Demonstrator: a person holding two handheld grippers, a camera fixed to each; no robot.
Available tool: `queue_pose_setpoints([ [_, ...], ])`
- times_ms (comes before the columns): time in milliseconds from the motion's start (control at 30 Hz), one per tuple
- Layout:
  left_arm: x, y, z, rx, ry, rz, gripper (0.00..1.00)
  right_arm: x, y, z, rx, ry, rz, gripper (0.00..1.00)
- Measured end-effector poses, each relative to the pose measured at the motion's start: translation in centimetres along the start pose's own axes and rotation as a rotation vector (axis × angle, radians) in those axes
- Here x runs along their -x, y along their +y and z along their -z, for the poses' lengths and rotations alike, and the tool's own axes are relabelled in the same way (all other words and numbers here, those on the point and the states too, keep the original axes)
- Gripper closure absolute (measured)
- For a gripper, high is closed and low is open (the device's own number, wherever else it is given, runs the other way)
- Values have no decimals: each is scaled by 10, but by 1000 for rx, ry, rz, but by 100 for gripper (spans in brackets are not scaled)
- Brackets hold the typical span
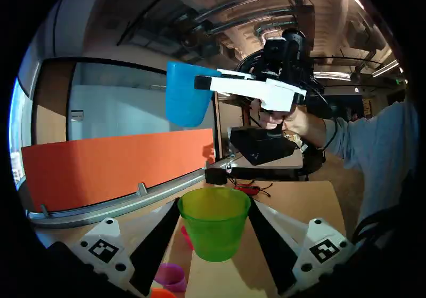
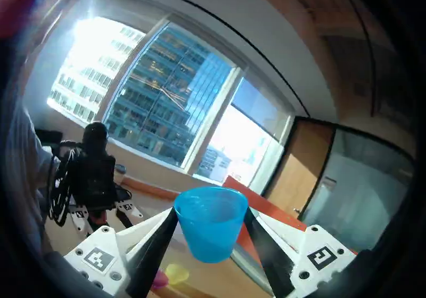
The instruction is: Pour water
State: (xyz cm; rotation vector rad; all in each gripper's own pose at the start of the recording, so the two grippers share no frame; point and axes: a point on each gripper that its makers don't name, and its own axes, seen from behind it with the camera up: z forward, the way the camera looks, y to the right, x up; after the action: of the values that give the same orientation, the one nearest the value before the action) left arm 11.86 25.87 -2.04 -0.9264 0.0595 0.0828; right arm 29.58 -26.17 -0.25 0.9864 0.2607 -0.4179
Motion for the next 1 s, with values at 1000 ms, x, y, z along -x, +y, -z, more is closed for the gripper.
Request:
queue_pose_setpoints([
  [1000,6,-15,29,-52,-13,15,11,52,3,14,28,-79,-295,10],
])
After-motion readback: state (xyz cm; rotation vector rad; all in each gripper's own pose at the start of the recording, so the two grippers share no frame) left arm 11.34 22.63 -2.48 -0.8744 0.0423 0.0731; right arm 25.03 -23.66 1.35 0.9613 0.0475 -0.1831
